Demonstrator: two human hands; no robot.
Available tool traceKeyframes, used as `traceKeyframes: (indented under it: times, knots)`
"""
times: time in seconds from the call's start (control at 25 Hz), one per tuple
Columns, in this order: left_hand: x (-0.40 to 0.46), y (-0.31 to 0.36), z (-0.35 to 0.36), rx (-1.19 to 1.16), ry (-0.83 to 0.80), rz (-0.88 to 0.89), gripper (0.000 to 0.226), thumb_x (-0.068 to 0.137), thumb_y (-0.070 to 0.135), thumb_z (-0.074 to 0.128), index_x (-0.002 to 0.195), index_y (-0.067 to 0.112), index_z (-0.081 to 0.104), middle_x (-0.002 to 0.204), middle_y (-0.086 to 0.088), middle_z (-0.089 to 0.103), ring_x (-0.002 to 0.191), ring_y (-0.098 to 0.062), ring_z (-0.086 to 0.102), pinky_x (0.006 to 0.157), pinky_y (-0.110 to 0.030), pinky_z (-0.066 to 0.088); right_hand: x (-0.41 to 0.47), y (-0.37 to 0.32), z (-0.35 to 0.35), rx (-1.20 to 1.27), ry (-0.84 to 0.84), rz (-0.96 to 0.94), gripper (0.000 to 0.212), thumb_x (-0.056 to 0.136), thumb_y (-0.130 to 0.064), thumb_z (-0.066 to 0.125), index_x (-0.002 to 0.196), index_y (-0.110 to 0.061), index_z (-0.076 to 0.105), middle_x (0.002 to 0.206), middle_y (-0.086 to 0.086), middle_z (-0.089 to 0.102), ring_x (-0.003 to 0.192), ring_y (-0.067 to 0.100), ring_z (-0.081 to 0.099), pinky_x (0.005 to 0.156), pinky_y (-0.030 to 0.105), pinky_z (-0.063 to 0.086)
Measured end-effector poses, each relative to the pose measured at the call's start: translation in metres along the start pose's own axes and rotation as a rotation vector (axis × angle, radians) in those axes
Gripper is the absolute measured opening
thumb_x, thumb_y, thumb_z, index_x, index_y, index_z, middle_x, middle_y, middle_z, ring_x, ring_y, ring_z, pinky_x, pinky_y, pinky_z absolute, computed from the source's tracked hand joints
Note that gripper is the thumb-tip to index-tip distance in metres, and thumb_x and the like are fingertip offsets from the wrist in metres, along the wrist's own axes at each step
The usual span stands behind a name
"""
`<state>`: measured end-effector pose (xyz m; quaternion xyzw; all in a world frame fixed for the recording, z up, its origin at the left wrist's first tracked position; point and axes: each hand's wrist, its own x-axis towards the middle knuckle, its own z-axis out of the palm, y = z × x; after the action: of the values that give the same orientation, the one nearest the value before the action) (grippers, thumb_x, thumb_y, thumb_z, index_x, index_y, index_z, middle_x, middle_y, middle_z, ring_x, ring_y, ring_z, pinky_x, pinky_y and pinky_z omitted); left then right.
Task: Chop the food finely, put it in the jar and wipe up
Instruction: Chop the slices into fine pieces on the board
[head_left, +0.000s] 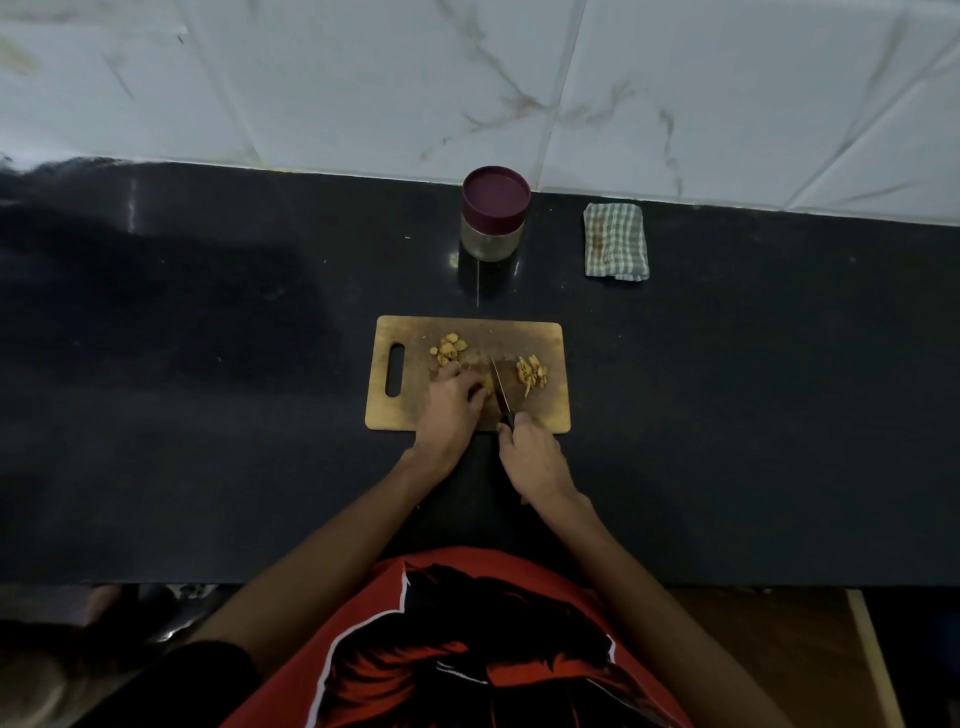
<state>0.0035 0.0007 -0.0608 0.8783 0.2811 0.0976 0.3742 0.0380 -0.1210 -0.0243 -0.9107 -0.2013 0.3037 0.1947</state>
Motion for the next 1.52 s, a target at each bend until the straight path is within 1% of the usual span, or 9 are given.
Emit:
traceKeyframes:
  times: [0.08, 0.2, 0.4, 0.56, 0.76, 1.04, 1.16, 1.4, 1.52]
  knots:
    - [0.000, 0.000, 0.000, 0.007, -0.003, 0.003, 0.016, 0.090, 0.016, 0.060, 0.103, 0.012, 0.069, 0.107, -0.004, 0.058, 0.088, -0.015, 0.059, 0.078, -0.033, 0.053, 0.002, -0.001, 0.000, -0.014, -0.011, 0.012, 0.027, 0.105, -0.029, 0.038, 0.113, -0.007, 0.050, 0.109, 0.014, 0.059, 0.096, 0.030, 0.062, 0.073, 0.045, 0.055]
    - [0.000, -0.001, 0.001, 0.016, -0.003, 0.005, 0.015, 0.090, 0.016, 0.060, 0.101, 0.011, 0.069, 0.107, -0.005, 0.058, 0.089, -0.016, 0.059, 0.078, -0.034, 0.053, 0.004, -0.003, 0.001, -0.046, -0.026, 0.035, 0.026, 0.105, -0.028, 0.038, 0.116, -0.007, 0.049, 0.114, 0.014, 0.060, 0.101, 0.030, 0.061, 0.072, 0.038, 0.046]
    - [0.001, 0.000, 0.000, 0.038, -0.008, 0.004, 0.017, 0.090, 0.017, 0.060, 0.102, 0.010, 0.070, 0.104, -0.007, 0.057, 0.087, -0.018, 0.058, 0.077, -0.034, 0.051, -0.008, -0.002, 0.005, -0.110, -0.033, 0.075, 0.024, 0.105, -0.026, 0.037, 0.117, -0.007, 0.048, 0.112, 0.016, 0.064, 0.103, 0.032, 0.063, 0.071, 0.038, 0.044]
    - [0.000, 0.001, -0.001, 0.053, -0.005, -0.002, 0.018, 0.090, 0.018, 0.061, 0.104, 0.009, 0.069, 0.106, -0.007, 0.058, 0.089, -0.019, 0.059, 0.080, -0.036, 0.052, -0.013, -0.001, 0.006, -0.123, -0.008, 0.058, 0.024, 0.105, -0.027, 0.037, 0.114, -0.008, 0.048, 0.110, 0.015, 0.064, 0.101, 0.031, 0.064, 0.073, 0.040, 0.048]
    - [0.000, 0.003, -0.001, 0.076, -0.004, -0.013, 0.020, 0.090, 0.018, 0.061, 0.105, 0.008, 0.069, 0.107, -0.008, 0.058, 0.091, -0.022, 0.059, 0.081, -0.038, 0.051, 0.001, -0.004, -0.006, -0.058, 0.091, 0.128, 0.027, 0.105, -0.027, 0.038, 0.117, -0.007, 0.051, 0.110, 0.014, 0.064, 0.100, 0.030, 0.063, 0.074, 0.039, 0.048]
    - [-0.002, 0.000, 0.000, 0.047, 0.003, 0.005, 0.018, 0.090, 0.017, 0.060, 0.104, 0.010, 0.070, 0.106, -0.005, 0.058, 0.088, -0.019, 0.059, 0.079, -0.038, 0.052, -0.006, -0.005, -0.005, -0.024, 0.017, 0.045, 0.025, 0.105, -0.031, 0.037, 0.110, -0.010, 0.049, 0.101, 0.010, 0.059, 0.091, 0.028, 0.064, 0.074, 0.047, 0.057]
    - [-0.002, 0.000, -0.001, 0.039, -0.002, 0.010, 0.018, 0.091, 0.016, 0.059, 0.105, 0.011, 0.069, 0.106, -0.004, 0.058, 0.087, -0.018, 0.060, 0.077, -0.037, 0.053, -0.005, -0.007, -0.003, -0.022, 0.010, 0.025, 0.026, 0.105, -0.032, 0.038, 0.112, -0.009, 0.049, 0.103, 0.011, 0.059, 0.090, 0.030, 0.065, 0.074, 0.049, 0.058]
    - [-0.003, 0.001, -0.002, 0.049, 0.016, 0.020, 0.017, 0.091, 0.017, 0.059, 0.103, 0.011, 0.070, 0.102, -0.005, 0.058, 0.081, -0.017, 0.060, 0.072, -0.035, 0.053, -0.004, -0.006, 0.002, -0.031, 0.004, 0.014, 0.027, 0.105, -0.030, 0.038, 0.112, -0.007, 0.050, 0.106, 0.015, 0.062, 0.094, 0.031, 0.064, 0.078, 0.048, 0.056]
    - [-0.003, 0.002, -0.001, 0.062, 0.012, 0.012, 0.018, 0.091, 0.018, 0.059, 0.103, 0.011, 0.070, 0.103, -0.004, 0.058, 0.082, -0.016, 0.059, 0.072, -0.032, 0.052, -0.002, -0.006, 0.004, -0.047, -0.004, 0.025, 0.025, 0.105, -0.029, 0.038, 0.114, -0.008, 0.048, 0.106, 0.014, 0.063, 0.094, 0.030, 0.065, 0.075, 0.044, 0.055]
